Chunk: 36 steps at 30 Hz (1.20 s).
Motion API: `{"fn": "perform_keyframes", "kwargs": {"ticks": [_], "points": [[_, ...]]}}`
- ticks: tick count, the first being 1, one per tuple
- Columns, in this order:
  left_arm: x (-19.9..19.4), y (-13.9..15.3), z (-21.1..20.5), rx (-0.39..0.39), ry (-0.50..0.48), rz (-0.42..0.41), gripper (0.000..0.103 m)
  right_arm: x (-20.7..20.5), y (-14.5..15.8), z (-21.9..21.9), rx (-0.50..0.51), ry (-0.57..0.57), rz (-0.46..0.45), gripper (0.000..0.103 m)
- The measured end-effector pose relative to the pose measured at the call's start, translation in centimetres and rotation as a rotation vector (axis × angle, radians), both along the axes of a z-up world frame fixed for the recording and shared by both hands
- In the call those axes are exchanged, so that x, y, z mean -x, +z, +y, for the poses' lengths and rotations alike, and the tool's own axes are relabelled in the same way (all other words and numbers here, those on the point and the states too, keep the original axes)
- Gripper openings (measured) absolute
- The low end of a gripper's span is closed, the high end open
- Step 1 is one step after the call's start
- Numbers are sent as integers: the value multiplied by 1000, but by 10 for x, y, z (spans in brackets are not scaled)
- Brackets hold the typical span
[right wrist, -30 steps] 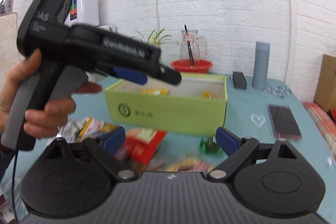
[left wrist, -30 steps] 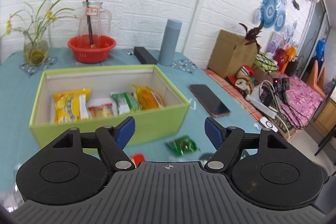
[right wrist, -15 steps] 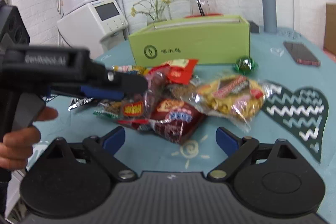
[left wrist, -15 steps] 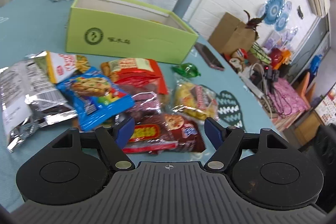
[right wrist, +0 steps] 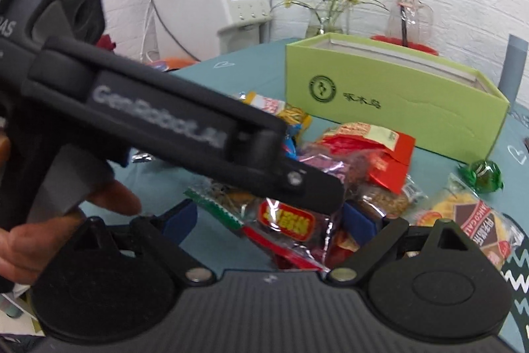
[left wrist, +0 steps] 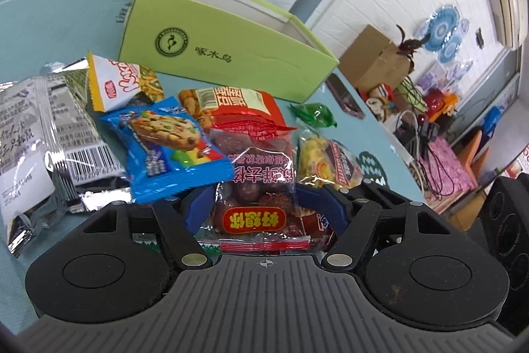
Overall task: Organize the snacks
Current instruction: 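Move the left gripper to the red date bag and grasp it, then carry the red date bag into the box and open the left gripper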
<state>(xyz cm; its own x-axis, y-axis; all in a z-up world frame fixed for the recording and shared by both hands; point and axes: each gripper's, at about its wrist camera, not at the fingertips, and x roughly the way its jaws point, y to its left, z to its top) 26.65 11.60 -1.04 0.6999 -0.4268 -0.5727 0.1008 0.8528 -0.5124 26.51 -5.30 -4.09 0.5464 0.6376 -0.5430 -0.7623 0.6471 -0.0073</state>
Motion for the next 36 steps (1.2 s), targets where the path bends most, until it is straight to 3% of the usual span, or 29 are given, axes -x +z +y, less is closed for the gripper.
{"fn": "perform_keyframes", "kwargs": {"ticks": [11, 14, 16, 21, 23, 25, 27, 29, 32, 36], "points": [[63, -1, -31, -5, -116, 70, 56, 63, -5, -34, -29, -24, 84, 93], [67, 6, -28, -32, -83, 31, 58, 64, -6, -47, -80, -91, 113, 93], [66, 9, -25, -47, -47, 14, 64, 64, -6, -52, -105, -134, 113, 93], [58, -4, -26, -63, -55, 60, 63, 59, -18, -48, -114, -139, 163, 93], [57, -12, -27, -61, -67, 77, 54, 62, -22, -40, -104, -122, 135, 93], [58, -13, -26, -50, -84, 78, 40, 65, -21, -32, -67, -108, 94, 83], [59, -9, -24, -62, -66, 80, 35, 65, -19, -29, -65, -89, 109, 78], [59, -2, -19, -39, -59, 75, 35, 64, -12, -31, -86, -81, 114, 77], [50, 17, -11, 4, -56, 33, 35, 56, 10, -28, -94, -75, 51, 79], [9, 48, -7, 1, -49, -25, 36, 14, 38, -22, -109, -75, -14, 79]]}}
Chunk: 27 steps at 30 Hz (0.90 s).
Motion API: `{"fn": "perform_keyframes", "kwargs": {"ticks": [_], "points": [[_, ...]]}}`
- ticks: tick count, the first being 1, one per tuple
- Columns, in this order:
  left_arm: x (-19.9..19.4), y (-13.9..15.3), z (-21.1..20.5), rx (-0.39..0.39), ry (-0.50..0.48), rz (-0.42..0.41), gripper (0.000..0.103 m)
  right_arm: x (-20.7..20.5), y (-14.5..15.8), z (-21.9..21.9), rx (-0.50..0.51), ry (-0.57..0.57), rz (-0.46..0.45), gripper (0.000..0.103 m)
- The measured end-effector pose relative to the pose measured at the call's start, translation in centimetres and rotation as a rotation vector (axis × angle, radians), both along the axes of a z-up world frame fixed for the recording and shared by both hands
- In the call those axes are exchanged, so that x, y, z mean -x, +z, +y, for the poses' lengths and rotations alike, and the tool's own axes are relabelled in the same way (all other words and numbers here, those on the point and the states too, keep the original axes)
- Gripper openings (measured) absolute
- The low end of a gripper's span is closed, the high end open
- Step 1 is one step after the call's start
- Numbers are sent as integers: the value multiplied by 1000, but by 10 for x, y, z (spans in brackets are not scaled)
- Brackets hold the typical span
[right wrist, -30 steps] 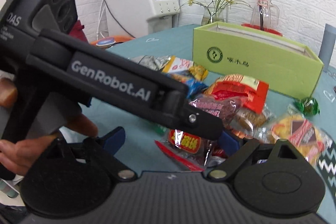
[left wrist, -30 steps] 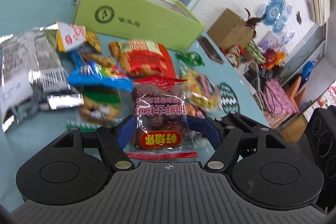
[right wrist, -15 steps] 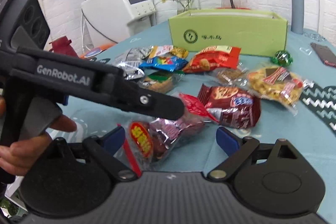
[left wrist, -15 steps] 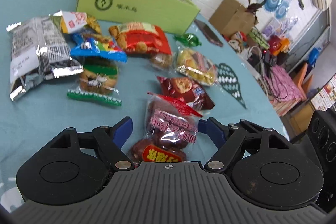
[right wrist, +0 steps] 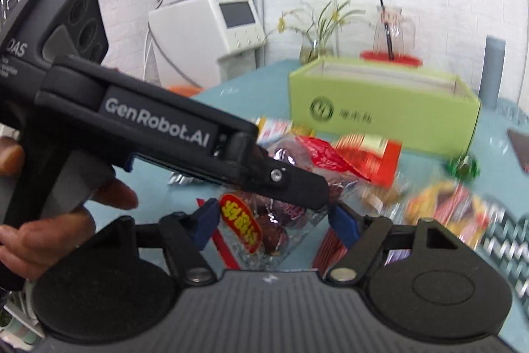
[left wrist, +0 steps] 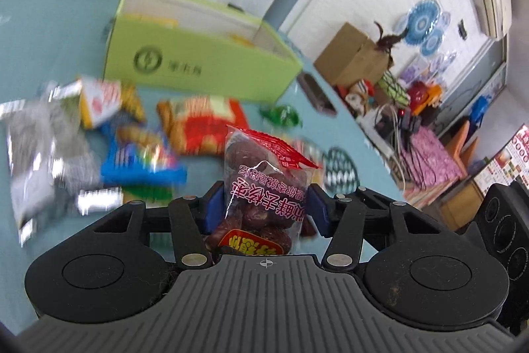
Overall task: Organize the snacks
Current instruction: 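Carry the red date bag into the box and open the left gripper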
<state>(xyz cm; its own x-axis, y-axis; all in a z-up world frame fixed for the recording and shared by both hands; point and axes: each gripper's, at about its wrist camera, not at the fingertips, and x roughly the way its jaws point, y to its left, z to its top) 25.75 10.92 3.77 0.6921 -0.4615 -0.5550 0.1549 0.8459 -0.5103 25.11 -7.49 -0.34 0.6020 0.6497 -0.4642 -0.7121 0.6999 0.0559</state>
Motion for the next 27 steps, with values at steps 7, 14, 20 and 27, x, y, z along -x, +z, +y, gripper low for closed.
{"fn": "perform_keyframes", "kwargs": {"ticks": [7, 14, 20, 27], "points": [[-134, 51, -3, -86, -18, -88, 38, -125, 48, 8, 6, -25, -57, 79], [-247, 35, 3, -101, -3, -22, 38, -242, 40, 20, 59, -24, 38, 78], [-285, -10, 5, -113, 17, 73, 40, -275, 3, 32, 125, -24, 92, 78], [-271, 2, 14, -115, 65, 10, 62, -267, 13, 22, 92, -52, 60, 93]]}}
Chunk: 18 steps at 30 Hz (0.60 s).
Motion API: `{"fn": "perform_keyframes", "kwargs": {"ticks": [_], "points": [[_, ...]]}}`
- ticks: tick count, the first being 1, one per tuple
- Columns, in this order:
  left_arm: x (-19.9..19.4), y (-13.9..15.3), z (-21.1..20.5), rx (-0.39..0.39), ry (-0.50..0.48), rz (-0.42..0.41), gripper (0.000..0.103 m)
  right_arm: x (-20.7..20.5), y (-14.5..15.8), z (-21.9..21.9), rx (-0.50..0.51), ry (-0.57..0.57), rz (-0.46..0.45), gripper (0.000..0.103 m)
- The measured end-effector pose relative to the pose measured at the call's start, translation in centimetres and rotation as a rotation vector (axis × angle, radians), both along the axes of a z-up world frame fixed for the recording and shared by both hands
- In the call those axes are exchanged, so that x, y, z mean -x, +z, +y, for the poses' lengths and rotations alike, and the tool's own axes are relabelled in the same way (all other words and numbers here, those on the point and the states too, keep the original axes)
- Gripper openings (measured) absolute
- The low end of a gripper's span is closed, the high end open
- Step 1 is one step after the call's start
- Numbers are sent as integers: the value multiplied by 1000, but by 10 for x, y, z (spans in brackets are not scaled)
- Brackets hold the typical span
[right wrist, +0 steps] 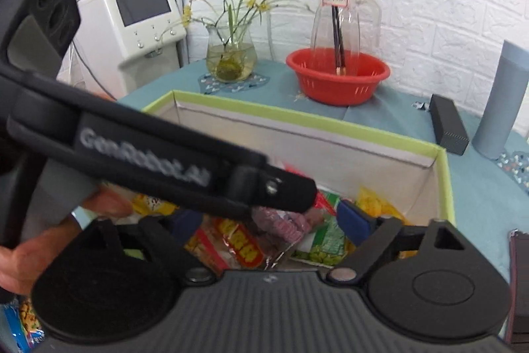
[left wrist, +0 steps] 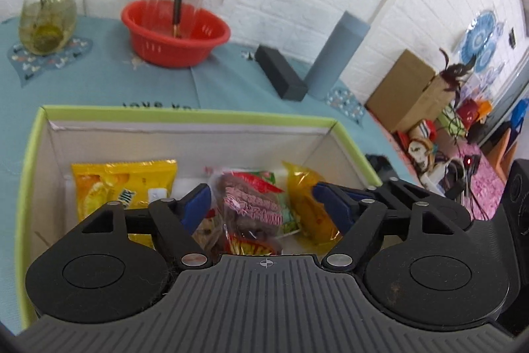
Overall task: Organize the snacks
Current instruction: 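Carry the red date bag into the box and open the left gripper, then move the left gripper to the dark red cookie bag and grasp it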
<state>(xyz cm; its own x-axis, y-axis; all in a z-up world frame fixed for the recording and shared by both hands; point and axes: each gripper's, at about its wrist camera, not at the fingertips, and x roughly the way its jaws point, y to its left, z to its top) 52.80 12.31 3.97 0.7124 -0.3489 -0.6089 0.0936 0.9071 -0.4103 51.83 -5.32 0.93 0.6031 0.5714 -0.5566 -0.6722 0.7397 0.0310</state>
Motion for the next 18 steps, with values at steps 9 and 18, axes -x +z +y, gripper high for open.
{"fn": "perform_keyframes", "kwargs": {"ticks": [9, 18], "points": [[110, 44, -1, 23, -15, -140, 75, 114, 22, -68, -78, -79, -93, 93], [225, -20, -40, 114, -82, -7, 76, 251, -40, -96, -144, -130, 56, 93]]}}
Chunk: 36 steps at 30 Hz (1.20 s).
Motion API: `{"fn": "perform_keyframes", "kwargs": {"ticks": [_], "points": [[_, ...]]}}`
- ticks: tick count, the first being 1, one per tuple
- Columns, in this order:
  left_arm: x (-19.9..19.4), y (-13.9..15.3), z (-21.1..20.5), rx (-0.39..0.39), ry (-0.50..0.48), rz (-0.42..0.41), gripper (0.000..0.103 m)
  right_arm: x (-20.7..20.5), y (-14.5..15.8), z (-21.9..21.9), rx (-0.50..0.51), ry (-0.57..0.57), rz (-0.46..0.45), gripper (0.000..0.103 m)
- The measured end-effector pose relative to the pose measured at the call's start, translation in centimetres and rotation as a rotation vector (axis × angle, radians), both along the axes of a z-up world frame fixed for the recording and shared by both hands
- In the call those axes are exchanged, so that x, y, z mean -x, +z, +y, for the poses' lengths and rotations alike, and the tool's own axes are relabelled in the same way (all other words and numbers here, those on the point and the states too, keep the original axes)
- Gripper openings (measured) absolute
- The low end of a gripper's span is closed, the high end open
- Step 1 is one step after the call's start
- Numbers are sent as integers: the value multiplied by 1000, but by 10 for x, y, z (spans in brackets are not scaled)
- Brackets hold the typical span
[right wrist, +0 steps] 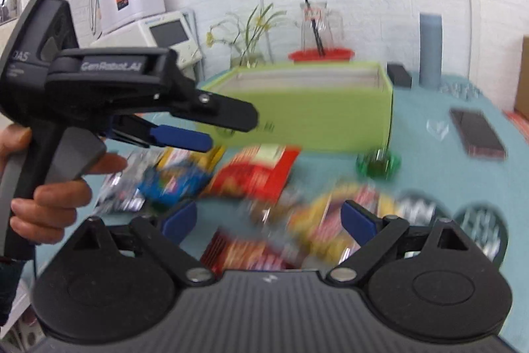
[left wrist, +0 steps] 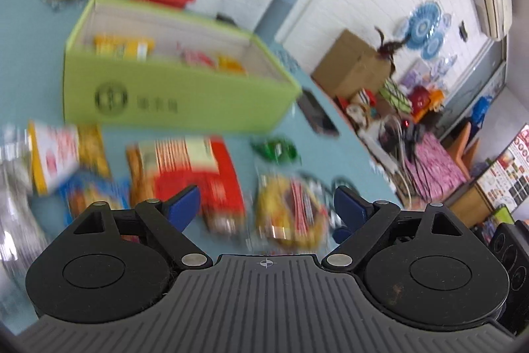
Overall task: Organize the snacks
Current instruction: 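Move the left gripper to the dark red cookie bag and grasp it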
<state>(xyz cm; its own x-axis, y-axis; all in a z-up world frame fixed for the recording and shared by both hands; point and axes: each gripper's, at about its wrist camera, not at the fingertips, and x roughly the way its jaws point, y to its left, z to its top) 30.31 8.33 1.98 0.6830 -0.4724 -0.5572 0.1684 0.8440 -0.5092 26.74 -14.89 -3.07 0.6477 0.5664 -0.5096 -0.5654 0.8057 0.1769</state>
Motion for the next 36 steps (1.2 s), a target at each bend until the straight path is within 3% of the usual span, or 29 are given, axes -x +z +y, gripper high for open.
{"fn": "perform_keyframes", "kwargs": {"ticks": [6, 11, 14, 17, 21, 24, 33, 35, 36], "points": [[29, -30, -3, 61, 26, 98, 74, 0, -24, 3, -9, -7, 80, 93], [47, -15, 19, 49, 104, 37, 75, -1, -27, 16, -19, 58, 106, 94], [54, -10, 30, 36, 134, 11, 76, 24, -24, 26, -36, 94, 114, 94], [56, -12, 37, 47, 136, 14, 76, 52, -21, 38, -105, 204, 158, 93], [55, -17, 40, 63, 127, 37, 76, 60, -8, 39, 0, 96, 27, 93], [53, -22, 35, 78, 97, 61, 76, 39, -9, 40, 71, 42, 2, 93], [40, -42, 6, 57, 35, 140, 75, 9, -28, 56, 175, 129, 7, 94], [41, -43, 0, 23, 27, 115, 74, 12, -30, 57, 194, 126, -32, 87], [41, -42, -4, -4, 22, 107, 65, 13, -29, 56, 178, 134, -38, 76]]}}
